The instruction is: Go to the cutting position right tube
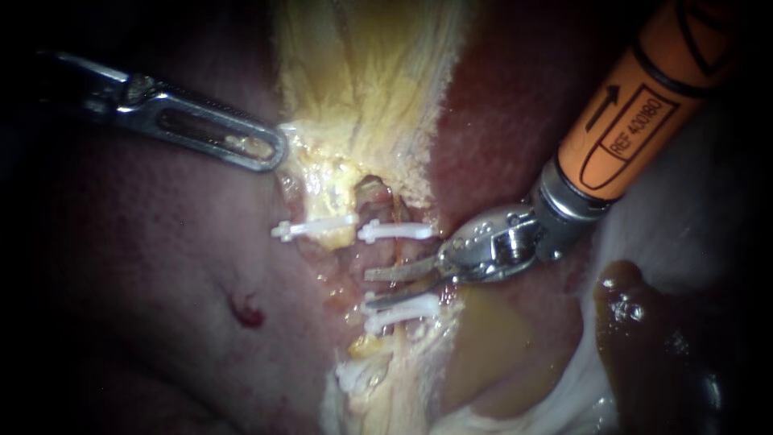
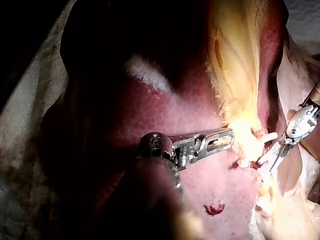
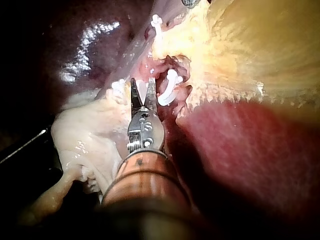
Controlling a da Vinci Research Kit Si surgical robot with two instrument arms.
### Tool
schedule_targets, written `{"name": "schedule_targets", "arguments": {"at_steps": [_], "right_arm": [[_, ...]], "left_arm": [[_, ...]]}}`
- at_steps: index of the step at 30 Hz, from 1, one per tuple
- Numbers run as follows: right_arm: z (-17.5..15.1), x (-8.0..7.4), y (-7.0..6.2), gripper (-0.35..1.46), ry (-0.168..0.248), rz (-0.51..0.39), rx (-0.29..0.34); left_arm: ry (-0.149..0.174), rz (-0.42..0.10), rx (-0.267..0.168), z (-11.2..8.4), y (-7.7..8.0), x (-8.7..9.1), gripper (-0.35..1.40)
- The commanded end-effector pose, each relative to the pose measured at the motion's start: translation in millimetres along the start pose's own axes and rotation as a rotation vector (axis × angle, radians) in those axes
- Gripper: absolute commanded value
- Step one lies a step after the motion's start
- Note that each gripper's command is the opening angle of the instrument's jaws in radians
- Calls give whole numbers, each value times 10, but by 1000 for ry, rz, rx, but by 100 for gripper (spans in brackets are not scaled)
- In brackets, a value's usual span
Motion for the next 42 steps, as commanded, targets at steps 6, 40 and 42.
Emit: {"name": "schedule_targets", "arguments": {"at_steps": [6, 40, 42], "right_arm": [[0, 0, 0, 73, 3, 5, 0], [-58, -33, 11, 101, 36, 77, 72], [-55, -34, 13, 98, 32, 76, 70]], "left_arm": [[0, 0, 0, 0, 0, 0, -35], [0, 0, 0, -1, 0, 1, -35], [0, 0, 0, -1, 0, 1, -35]]}}
